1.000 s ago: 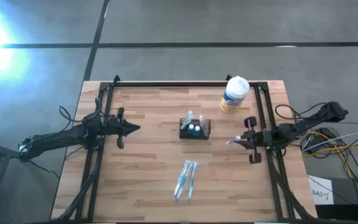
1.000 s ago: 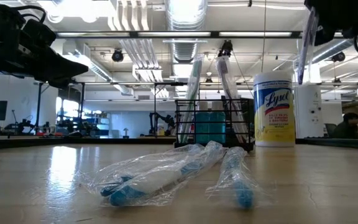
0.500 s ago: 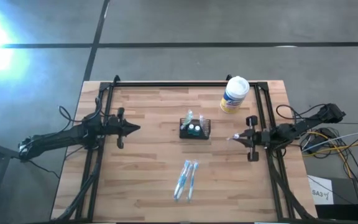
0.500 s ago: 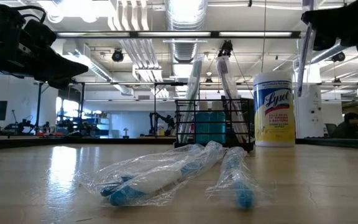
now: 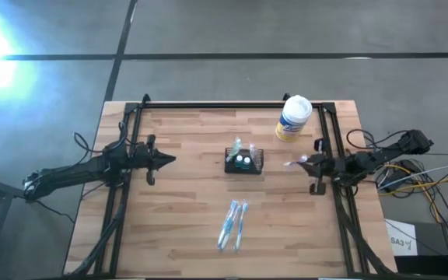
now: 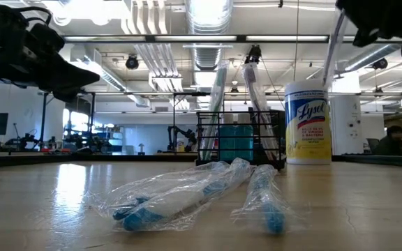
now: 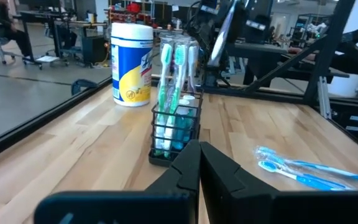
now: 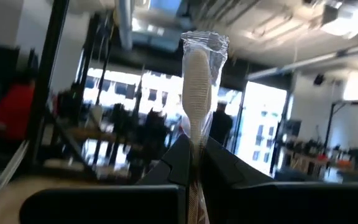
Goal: Pick & Place toothbrushing station
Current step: Put the violet toothbrush into the wire organizer
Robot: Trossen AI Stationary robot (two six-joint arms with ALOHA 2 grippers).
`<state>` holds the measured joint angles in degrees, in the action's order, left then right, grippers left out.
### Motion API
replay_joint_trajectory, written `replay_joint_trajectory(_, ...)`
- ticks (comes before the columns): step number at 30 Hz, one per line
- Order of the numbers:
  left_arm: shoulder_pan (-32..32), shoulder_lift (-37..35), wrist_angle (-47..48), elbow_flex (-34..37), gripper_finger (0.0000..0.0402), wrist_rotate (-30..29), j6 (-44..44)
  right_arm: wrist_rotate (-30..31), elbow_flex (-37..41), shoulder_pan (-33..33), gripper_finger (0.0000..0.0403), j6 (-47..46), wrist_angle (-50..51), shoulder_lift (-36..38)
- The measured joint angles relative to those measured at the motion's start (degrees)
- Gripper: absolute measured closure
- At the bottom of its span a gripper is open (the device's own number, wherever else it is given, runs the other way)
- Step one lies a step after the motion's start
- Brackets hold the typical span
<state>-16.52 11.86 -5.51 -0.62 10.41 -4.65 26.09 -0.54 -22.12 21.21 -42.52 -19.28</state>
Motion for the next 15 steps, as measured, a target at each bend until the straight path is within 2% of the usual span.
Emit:
replay_joint_trajectory(3,0.0,0.0,0.0,0.0,0.0392,-1.0,-0.3,-1.8,-0.1,0.4,0.0390,1.9,-6.0,-0.4)
replay_joint_trajectory(7,0.0,0.0,0.0,0.0,0.0392,-1.6,-0.3,-3.8,-2.1,2.0,0.0390,1.2,-7.2,-2.6)
replay_joint_trajectory(15,0.0,0.0,-0.1,0.0,0.0392,-2.8,-0.3,-7.1,-10.3,6.8,0.0390,-2.5,-7.0,-14.9)
